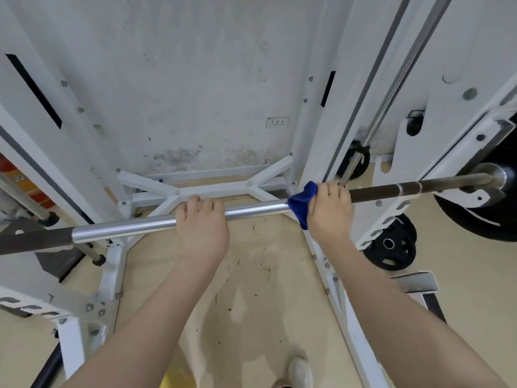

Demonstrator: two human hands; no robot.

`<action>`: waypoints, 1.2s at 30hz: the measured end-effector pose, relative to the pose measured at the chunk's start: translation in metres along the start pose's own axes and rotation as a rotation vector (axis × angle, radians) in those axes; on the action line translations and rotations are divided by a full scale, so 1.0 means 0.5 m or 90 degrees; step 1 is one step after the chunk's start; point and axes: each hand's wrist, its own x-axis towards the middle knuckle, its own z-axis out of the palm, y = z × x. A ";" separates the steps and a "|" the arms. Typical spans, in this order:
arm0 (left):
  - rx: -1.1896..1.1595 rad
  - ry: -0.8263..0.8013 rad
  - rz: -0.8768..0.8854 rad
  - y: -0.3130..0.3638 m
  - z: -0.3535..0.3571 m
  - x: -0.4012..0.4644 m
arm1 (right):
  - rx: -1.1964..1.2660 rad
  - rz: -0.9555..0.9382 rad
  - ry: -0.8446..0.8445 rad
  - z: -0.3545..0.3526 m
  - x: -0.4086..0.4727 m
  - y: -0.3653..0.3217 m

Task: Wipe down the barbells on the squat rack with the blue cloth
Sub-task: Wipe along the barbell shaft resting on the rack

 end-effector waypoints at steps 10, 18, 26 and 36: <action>-0.163 -0.028 0.119 0.119 -0.012 0.004 | 0.160 0.129 0.052 -0.039 0.046 0.135; -0.159 0.030 0.102 0.240 0.003 0.038 | 0.166 -0.299 0.087 -0.012 0.025 0.069; -0.155 -0.005 0.068 0.284 0.013 0.035 | 0.024 -0.230 0.086 -0.033 0.090 0.214; -0.137 0.014 0.015 0.306 0.018 0.047 | -0.046 -0.302 -0.057 -0.076 0.092 0.180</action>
